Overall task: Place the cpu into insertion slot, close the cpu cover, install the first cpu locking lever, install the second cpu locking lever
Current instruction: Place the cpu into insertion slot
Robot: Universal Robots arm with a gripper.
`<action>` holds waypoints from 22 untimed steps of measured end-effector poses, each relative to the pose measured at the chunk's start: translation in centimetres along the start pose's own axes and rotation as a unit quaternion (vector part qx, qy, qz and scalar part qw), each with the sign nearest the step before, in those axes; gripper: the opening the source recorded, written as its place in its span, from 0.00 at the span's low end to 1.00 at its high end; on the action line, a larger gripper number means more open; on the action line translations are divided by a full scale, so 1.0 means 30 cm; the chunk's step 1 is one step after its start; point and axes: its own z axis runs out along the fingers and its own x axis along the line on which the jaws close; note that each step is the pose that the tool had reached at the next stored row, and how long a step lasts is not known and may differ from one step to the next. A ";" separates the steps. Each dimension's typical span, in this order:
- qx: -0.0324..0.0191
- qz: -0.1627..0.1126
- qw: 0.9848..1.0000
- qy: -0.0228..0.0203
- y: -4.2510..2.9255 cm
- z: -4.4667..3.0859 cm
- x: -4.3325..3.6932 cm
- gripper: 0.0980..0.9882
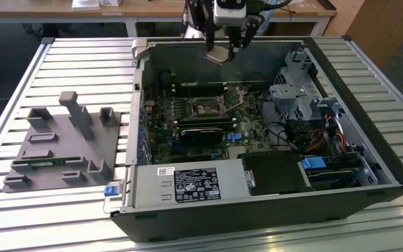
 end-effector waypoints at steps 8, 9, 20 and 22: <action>-0.001 0.039 0.999 -0.004 -0.001 0.002 0.001 0.49; -0.001 0.043 0.999 -0.004 -0.001 0.002 0.001 0.49; -0.001 0.070 0.998 -0.006 -0.001 0.004 0.002 0.49; -0.001 0.074 0.997 -0.007 -0.001 0.004 0.002 0.49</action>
